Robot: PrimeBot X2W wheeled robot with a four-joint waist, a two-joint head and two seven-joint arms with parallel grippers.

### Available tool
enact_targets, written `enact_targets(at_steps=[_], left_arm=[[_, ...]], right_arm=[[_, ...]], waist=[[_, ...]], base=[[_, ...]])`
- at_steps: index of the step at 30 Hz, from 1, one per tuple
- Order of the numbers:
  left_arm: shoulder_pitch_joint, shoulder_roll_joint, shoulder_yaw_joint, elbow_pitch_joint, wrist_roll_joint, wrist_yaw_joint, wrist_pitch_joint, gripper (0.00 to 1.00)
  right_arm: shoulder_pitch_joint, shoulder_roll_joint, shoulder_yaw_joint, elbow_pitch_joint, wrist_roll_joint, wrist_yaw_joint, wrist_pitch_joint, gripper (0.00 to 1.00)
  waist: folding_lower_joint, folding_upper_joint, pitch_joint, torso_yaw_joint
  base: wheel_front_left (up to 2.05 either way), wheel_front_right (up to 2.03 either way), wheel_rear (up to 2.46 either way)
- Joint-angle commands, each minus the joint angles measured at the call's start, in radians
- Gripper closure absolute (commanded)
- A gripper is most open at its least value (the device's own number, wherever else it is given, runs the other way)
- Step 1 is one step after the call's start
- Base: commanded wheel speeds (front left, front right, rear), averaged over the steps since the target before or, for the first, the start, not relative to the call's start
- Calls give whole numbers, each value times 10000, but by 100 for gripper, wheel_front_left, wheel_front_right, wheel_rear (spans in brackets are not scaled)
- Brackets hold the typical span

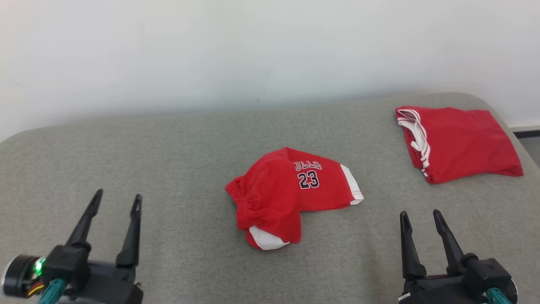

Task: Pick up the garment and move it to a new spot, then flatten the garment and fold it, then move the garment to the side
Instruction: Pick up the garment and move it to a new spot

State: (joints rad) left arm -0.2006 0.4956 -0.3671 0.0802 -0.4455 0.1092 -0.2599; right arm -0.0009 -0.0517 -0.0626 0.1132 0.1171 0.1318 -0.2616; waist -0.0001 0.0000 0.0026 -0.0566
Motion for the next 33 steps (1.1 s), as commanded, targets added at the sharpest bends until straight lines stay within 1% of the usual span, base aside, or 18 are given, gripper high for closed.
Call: enact_targets(at_steps=[1,3,6,8,11,12,14,21,22,24,30,33], left_arm=[[286,86,171,-216,28,57,-63,0],[667,126,463,-581,96,104,-55,0],[1234,41,1012,-1096,278,132,-52,0],[1601,-138,1441,-1332,374,215,-53,0],[2138,-436,2051,-1550,600,204,-54,0],[2138,-436,2051,-1550,600,204,-54,0],[2476,-612,2329,-1632,792,146,-54,0],[3353,-1238,3056,-1654,1344,-559,-55,0],[3551,-1471,3288,-1570,1456,-745,-56,0],[3652,-1703,3508,-1574,1629,-921,-56,0],[3986,-2077,3706,-1239,2462,-1441,-55,0],[4053,-2224,3766,-1069,2721,-1583,-55,0]], right_arm=[[123,30,8,-38,6,-27,-44,0],[173,30,31,-62,29,-27,-44,0],[230,30,41,-76,45,-27,-44,0],[242,28,32,-84,62,-27,-44,0],[258,30,10,-75,95,-27,-44,0],[258,30,10,-75,95,-27,-44,0],[294,30,-15,-51,121,-27,-44,0],[461,28,-63,32,268,-27,-44,0],[539,28,-73,56,324,-27,-44,0],[595,30,-73,67,369,-27,-44,0],[690,29,-50,153,366,-27,-44,0],[711,29,-18,244,339,-27,-44,0]], waist=[[1,0,-239,297],[1,0,-290,381],[1,0,-362,455],[1,0,-398,490],[1,0,-443,515],[1,0,-443,515],[1,0,-482,519],[1,0,-596,537],[1,0,-616,550],[1,0,-628,569],[1,0,-660,617],[1,0,-687,644]], base=[[0,0,0],[0,0,0],[0,0,0],[0,0,0],[0,0,0],[0,0,0],[0,0,0],[0,0,0],[0,0,0],[0,0,0],[0,0,0],[0,0,0]])
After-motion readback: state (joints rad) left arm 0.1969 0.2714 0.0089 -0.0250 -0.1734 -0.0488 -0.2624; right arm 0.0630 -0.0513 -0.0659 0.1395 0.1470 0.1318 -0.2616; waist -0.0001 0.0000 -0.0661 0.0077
